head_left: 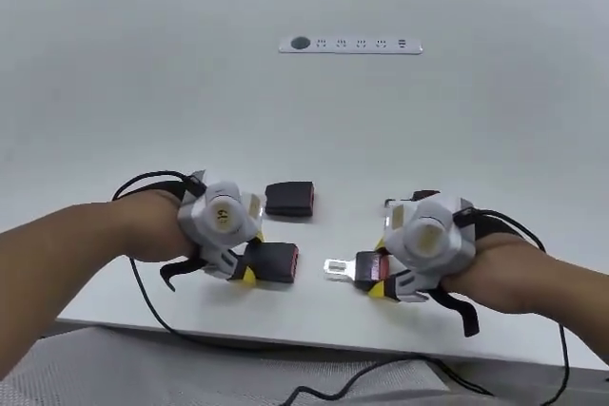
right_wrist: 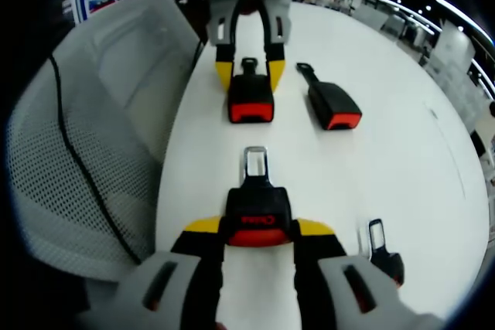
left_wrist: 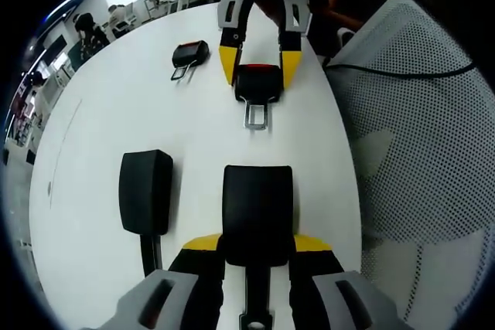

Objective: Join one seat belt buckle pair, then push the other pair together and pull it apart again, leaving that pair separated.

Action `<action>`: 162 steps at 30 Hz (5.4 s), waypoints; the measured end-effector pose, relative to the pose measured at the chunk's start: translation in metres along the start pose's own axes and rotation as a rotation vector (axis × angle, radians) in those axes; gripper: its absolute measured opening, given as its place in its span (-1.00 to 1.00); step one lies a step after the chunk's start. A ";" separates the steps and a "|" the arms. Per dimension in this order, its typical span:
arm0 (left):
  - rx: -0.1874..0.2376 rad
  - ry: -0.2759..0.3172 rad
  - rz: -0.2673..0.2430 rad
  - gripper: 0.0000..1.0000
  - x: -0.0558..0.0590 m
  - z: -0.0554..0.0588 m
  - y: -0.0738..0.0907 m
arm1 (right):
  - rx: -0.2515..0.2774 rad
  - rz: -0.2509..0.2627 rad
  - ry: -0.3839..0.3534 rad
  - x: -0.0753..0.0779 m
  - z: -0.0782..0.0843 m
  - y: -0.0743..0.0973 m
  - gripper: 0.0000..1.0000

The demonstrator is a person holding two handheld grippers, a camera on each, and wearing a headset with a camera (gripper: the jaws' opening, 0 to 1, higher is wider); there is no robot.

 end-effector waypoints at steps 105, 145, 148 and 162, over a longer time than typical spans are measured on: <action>0.045 0.022 -0.010 -0.36 0.003 0.002 0.001 | 0.090 -0.049 -0.031 -0.017 -0.049 -0.034 -0.36; 0.032 0.030 -0.012 -0.35 0.004 0.001 0.000 | 0.098 -0.046 -0.022 -0.019 -0.045 -0.032 -0.35; 0.032 0.028 -0.013 -0.35 0.004 0.000 0.000 | 0.100 -0.044 -0.018 -0.019 -0.044 -0.032 -0.35; 0.055 0.057 -0.027 -0.34 0.005 0.001 0.000 | 0.101 -0.053 -0.026 -0.017 -0.045 -0.032 -0.33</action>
Point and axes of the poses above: the centre of the closed fingertips' face, and the gripper's own axes: y roughly backward along the fingers, x roughly to its right, z roughly out of its underside, the point moved 8 cm from there along y, roughly backward along the fingers, and after that the axes turned 15 degrees about -y, right-handed, at the moved point
